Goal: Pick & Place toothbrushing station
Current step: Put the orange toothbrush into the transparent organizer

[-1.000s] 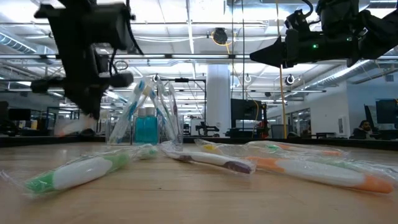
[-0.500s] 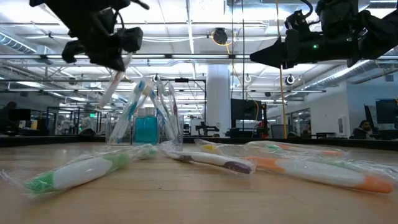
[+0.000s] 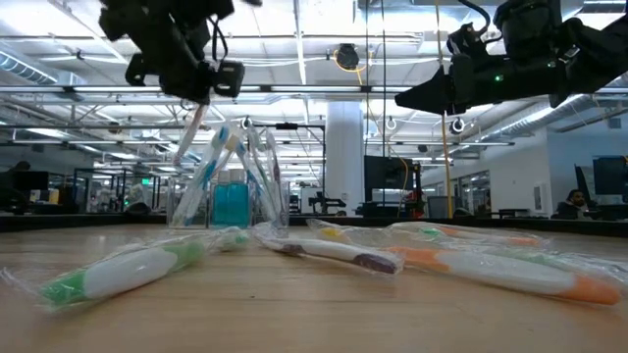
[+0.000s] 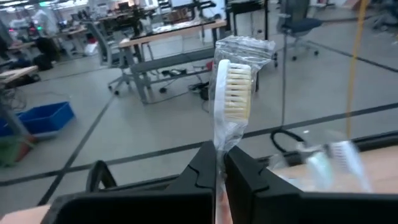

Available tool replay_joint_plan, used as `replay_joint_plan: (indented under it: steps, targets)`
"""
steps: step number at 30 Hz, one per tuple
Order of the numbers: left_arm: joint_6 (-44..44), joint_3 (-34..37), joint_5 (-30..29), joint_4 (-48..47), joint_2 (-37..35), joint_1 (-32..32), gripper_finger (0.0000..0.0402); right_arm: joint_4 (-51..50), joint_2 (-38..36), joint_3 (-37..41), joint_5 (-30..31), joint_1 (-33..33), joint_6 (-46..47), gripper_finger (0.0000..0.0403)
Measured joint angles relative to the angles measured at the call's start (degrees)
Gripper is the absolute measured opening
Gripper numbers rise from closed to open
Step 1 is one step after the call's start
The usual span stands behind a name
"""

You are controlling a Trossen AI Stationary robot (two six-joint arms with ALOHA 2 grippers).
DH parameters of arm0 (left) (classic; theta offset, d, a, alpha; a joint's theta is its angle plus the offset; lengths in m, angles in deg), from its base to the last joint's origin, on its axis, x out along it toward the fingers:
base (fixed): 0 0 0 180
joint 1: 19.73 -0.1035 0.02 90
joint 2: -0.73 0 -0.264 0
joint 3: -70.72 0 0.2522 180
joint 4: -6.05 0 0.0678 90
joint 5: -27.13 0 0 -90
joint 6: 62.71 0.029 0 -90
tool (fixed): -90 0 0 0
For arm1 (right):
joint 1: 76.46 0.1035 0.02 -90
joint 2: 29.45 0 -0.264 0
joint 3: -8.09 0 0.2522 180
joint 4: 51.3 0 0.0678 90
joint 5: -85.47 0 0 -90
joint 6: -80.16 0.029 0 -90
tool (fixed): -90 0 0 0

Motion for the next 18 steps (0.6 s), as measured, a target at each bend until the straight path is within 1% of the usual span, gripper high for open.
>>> replay_joint_plan:
  steps: [3,6,10,13,18]
  targets:
    - [-2.2,2.4,1.5,1.9,1.0,-1.2,0.0009,-0.6,0.0,0.0,0.0,0.0,1.2,0.013]
    - [-3.1,5.9,2.5,8.1,2.2,-1.4,0.0013,-2.3,0.0,0.0,0.0,0.0,1.2,0.013]
    - [1.6,9.9,3.2,18.9,3.3,-0.9,0.0005,-4.8,0.0,0.0,0.0,0.0,1.4,0.013]
    - [5.4,12.0,5.4,25.9,3.3,-1.1,0.0012,-6.6,0.0,0.0,0.0,0.0,3.2,0.013]
    - [9.8,14.6,11.0,31.9,3.3,-2.3,0.0005,-9.4,0.0,0.0,0.0,0.0,5.1,0.013]
